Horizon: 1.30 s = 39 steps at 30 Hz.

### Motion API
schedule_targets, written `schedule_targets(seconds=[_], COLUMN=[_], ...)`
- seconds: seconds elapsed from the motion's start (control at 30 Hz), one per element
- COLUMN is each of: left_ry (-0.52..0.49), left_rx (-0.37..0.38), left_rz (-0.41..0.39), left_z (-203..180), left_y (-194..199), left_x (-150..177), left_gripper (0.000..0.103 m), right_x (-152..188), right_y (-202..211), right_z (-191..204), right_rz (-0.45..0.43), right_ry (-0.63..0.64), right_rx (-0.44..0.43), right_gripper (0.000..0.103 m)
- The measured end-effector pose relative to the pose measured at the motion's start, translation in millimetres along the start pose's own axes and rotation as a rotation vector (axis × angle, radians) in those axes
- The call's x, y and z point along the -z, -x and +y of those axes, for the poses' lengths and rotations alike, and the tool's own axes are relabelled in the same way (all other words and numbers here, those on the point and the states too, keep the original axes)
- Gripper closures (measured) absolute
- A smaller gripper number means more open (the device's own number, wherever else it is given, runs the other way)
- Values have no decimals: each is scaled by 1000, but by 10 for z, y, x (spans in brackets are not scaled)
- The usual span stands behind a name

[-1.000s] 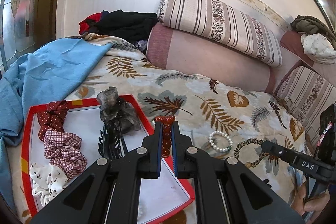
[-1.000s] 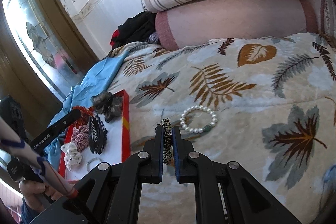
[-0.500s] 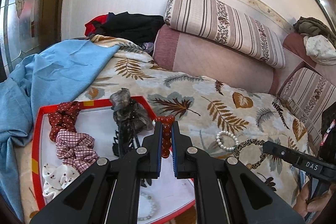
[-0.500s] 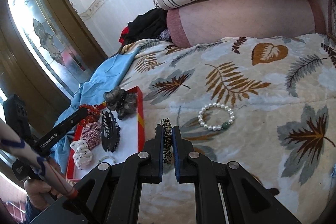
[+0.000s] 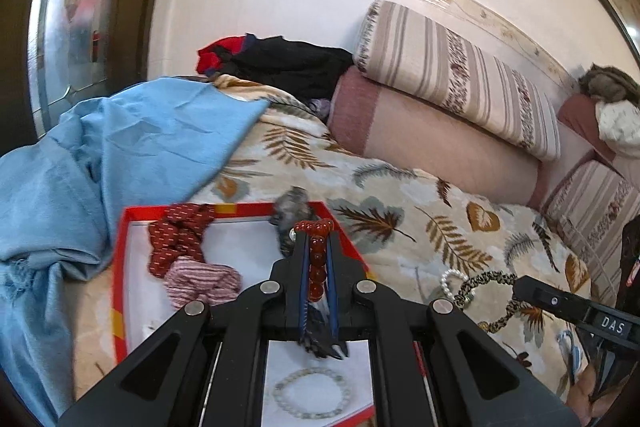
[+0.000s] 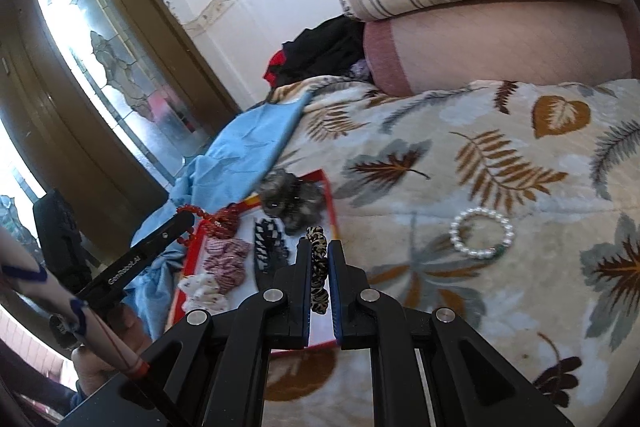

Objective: Organize jewelry
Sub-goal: 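Carry the red-beaded bracelet with the left tool while the right tool carries the gold bracelet toward the box, then lower and open the left tool over the box while the right tool releases the gold bracelet there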

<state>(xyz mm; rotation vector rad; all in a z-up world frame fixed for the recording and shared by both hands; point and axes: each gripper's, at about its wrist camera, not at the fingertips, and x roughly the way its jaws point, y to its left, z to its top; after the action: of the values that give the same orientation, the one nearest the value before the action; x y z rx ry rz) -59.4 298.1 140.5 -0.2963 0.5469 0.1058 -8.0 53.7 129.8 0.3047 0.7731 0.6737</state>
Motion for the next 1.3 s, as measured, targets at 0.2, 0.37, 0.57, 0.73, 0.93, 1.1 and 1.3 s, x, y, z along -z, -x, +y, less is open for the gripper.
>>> schedule_targets(seconds=[0.2, 0.37, 0.57, 0.73, 0.93, 1.1, 1.3], left_ry=[41, 46, 41, 46, 7, -19, -40], left_rx=[-33, -53, -77, -87, -126, -132, -156], left_rz=[1, 20, 56, 78, 89, 100, 100], left_z=[209, 296, 373, 421, 362, 319, 311], left_y=[12, -21, -90, -128, -191, -231, -248], left_x=[-21, 9, 89, 140, 202, 240, 256], left_gripper=[96, 96, 96, 96, 96, 96, 96], right_x=[24, 111, 281, 378, 458, 509, 553], right_y=[-149, -283, -439, -548, -671, -751, -828], right_z=[236, 454, 614, 666, 668, 633, 618], right_rz=[27, 58, 104, 135, 160, 178, 193], right_ry=[6, 28, 49, 56, 61, 62, 64], right_rx=[-55, -91, -111, -115, -102, -83, -68], right_gripper=[94, 94, 94, 94, 94, 94, 94])
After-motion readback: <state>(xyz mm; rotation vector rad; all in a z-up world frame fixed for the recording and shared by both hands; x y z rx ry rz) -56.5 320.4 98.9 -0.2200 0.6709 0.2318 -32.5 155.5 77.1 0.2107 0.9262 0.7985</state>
